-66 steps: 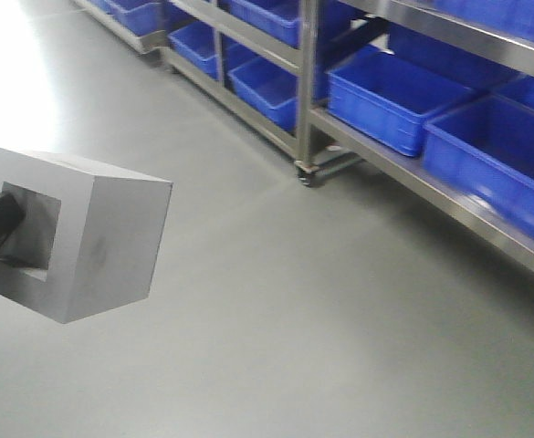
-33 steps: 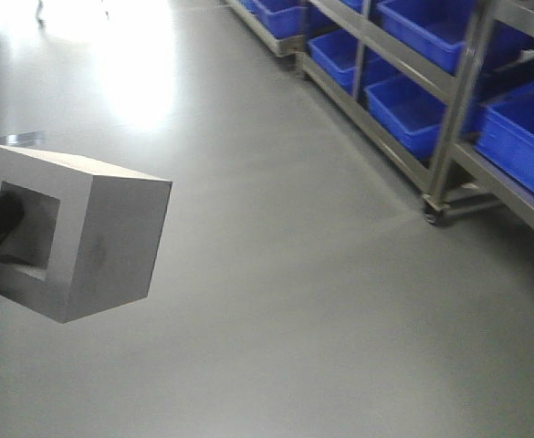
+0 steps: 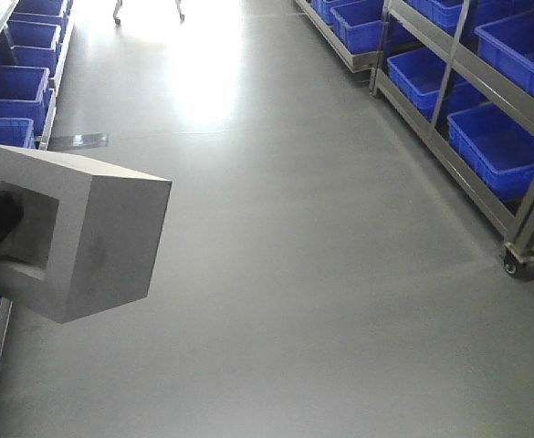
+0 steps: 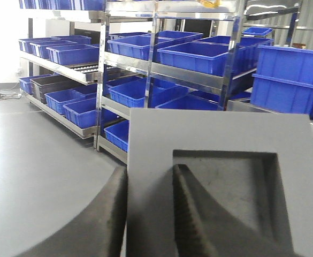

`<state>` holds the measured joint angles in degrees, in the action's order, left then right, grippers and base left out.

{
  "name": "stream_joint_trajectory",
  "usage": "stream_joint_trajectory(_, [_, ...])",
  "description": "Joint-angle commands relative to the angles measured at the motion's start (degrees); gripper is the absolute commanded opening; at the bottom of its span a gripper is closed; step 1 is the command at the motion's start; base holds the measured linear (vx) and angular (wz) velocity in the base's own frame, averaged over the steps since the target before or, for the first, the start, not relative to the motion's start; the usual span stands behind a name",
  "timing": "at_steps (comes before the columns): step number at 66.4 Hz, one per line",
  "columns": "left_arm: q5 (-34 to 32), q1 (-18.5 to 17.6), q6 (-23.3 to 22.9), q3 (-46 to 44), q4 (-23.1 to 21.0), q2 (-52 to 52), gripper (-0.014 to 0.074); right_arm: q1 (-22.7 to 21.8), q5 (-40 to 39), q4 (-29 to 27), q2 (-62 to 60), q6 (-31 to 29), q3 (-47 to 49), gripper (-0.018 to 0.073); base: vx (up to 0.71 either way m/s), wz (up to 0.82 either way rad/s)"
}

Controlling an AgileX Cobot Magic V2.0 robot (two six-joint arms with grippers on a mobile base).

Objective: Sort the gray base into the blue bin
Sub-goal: 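Drive down the aisle between the blue bin shelves holding the block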

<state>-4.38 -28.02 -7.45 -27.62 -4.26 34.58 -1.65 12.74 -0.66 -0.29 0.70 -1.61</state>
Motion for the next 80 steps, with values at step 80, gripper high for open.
stream_joint_trajectory(80, [-5.9,-0.3,-0.5,-1.7,-0.4,0.0,-0.0006,-0.2,-4.1,0.3,1.0,-0.7,-0.1,-0.0005,0.44,0.09])
